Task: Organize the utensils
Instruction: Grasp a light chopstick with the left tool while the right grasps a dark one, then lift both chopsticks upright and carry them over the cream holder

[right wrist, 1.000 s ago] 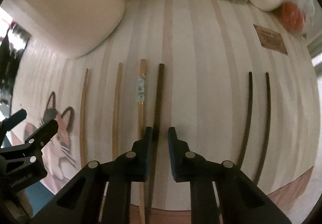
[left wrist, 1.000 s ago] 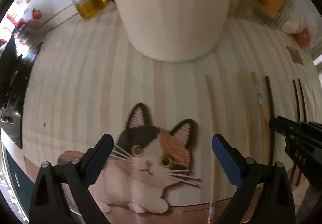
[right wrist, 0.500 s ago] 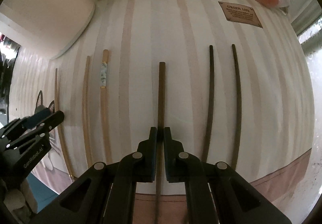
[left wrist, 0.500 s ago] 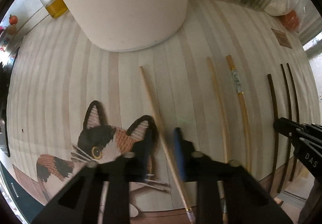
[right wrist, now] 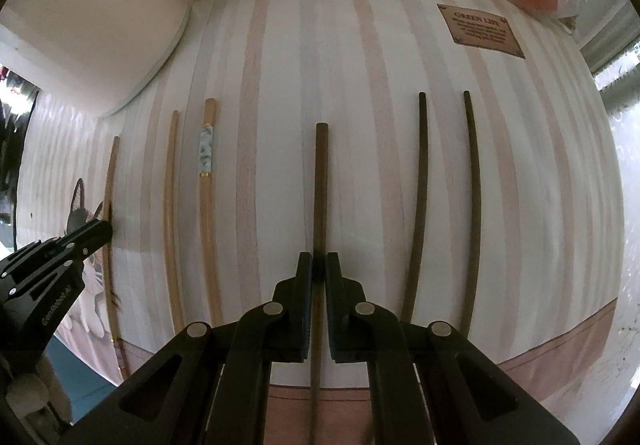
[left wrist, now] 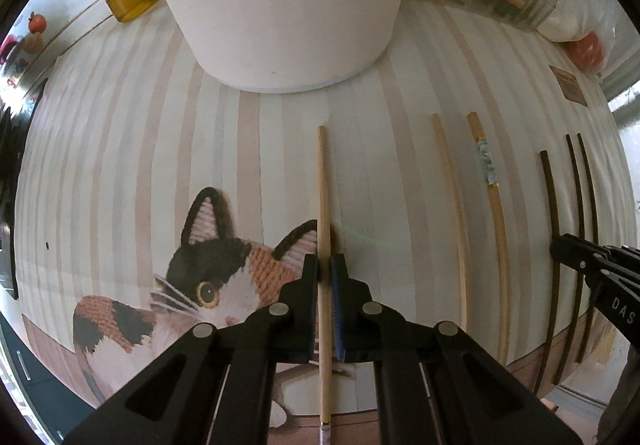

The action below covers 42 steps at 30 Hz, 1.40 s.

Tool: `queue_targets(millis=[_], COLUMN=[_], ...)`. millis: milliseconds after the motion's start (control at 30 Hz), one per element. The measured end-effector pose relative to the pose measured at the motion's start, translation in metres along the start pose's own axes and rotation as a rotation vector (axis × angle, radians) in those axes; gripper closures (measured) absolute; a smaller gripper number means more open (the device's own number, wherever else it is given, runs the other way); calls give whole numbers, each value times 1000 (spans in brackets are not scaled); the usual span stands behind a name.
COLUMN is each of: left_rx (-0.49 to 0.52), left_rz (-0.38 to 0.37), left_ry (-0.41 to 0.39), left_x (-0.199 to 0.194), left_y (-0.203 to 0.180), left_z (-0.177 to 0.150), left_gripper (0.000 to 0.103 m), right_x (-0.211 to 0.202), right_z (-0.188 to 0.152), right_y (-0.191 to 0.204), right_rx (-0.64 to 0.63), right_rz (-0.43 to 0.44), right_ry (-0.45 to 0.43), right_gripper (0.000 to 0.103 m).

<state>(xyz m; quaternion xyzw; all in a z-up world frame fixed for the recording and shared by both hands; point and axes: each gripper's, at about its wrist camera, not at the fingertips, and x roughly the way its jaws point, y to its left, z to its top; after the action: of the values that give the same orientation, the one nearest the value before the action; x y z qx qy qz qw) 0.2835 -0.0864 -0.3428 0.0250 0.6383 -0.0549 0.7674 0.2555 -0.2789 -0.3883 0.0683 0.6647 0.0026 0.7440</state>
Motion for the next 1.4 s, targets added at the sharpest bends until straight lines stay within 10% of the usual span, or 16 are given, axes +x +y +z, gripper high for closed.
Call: queue_targets(millis=[733,1400], left_rx=[32,19], left_rz=[-17,-92], left_ry=[6,-276], left_x=[-3,-140], left_y=[3,17], left_z=[6,13], left_gripper=[99,99], right_x=[4,-108], right_z=[6,-5], right_y=[13,10], right_rx=[7,47], right_rz=[2,171], right_ry=[-16,-350], right_gripper=[97,97])
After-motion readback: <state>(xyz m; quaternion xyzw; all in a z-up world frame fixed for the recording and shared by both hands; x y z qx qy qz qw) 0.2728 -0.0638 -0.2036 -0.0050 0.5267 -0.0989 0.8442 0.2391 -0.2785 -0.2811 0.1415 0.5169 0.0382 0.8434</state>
